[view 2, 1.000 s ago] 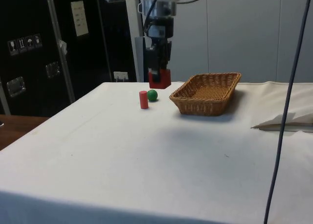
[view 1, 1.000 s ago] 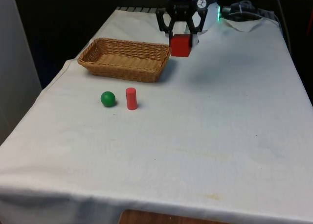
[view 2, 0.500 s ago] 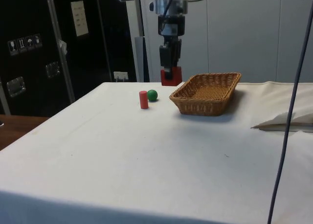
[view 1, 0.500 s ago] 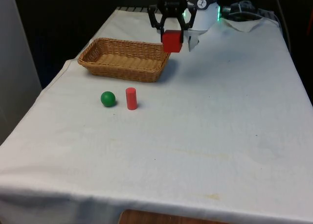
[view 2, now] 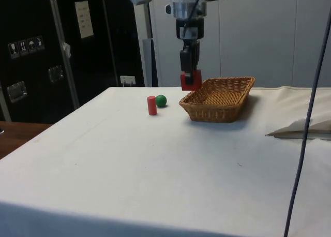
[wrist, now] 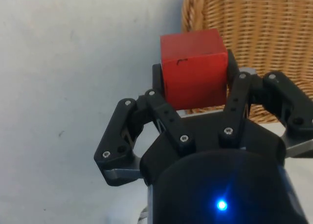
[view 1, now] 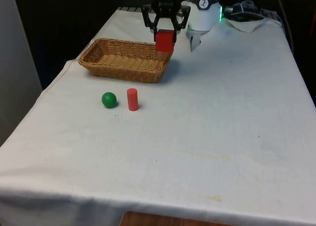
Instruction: Pick up the object to the left of the cylinder and place it into the basket.
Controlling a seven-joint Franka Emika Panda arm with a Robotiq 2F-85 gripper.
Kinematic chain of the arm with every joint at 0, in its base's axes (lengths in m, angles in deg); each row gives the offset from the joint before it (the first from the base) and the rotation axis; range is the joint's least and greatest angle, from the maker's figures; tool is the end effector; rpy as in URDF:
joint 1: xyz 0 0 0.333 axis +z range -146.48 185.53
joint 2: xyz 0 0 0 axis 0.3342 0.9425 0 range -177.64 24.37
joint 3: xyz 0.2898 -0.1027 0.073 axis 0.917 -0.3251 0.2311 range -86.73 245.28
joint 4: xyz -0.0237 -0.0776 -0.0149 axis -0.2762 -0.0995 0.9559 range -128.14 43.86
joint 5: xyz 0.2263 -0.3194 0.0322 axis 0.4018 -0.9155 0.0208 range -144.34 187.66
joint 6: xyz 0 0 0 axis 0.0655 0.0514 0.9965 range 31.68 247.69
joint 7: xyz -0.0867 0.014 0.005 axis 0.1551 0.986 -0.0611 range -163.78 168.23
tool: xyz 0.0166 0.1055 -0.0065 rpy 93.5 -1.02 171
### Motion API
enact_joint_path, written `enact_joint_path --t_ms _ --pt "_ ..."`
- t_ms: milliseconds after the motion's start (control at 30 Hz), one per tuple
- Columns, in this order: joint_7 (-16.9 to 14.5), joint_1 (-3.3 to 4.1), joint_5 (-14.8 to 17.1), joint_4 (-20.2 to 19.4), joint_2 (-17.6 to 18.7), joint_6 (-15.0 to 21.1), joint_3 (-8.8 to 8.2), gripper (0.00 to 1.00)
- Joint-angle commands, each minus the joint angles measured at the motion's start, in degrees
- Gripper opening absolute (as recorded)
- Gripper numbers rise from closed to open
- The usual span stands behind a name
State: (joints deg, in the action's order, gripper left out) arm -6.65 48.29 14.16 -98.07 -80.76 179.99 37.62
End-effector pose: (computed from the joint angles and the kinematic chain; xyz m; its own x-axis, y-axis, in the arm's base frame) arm 0.4483 -0.0981 0.2969 0.9966 0.0382 0.0727 0.0352 -0.9985 0.0431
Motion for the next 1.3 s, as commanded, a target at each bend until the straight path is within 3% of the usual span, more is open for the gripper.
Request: enact_joint_path --t_ms 0,100,133,167,433,467,500,700,800,833,867,1267 --pt "0.86 -0.57 -2.12 -0.23 0.0 0.4 -0.23 0.06" --pt "0.92 -0.74 -3.44 -0.4 0.0 0.46 -0.86 0.06" --pt "0.06 -0.17 -1.78 -0.29 0.0 0.0 -0.92 0.06" --pt "0.92 -0.74 -3.84 -0.46 0.0 0.46 -1.09 0.06" --pt "0.63 -1.09 -7.45 -1.09 -0.29 0.74 -3.61 0.06" --pt "0.0 -0.52 -6.02 -0.8 -0.11 0.06 -3.67 0.06" --pt "0.63 -1.15 -7.85 -1.2 -0.34 0.8 -3.95 0.06" --pt "0.23 -1.49 -10.49 -2.29 -1.38 1.89 -6.07 0.06" --pt "-0.46 -1.6 -10.66 -2.98 -1.83 2.86 -6.99 0.06" --pt "-0.8 -0.92 -9.22 -2.23 -1.26 1.55 -6.82 0.06" --pt "-0.86 -1.66 -10.6 -3.27 -1.89 3.38 -7.39 0.06" --pt "-5.73 -1.38 -9.05 -6.42 -1.38 9.8 -12.26 0.06"
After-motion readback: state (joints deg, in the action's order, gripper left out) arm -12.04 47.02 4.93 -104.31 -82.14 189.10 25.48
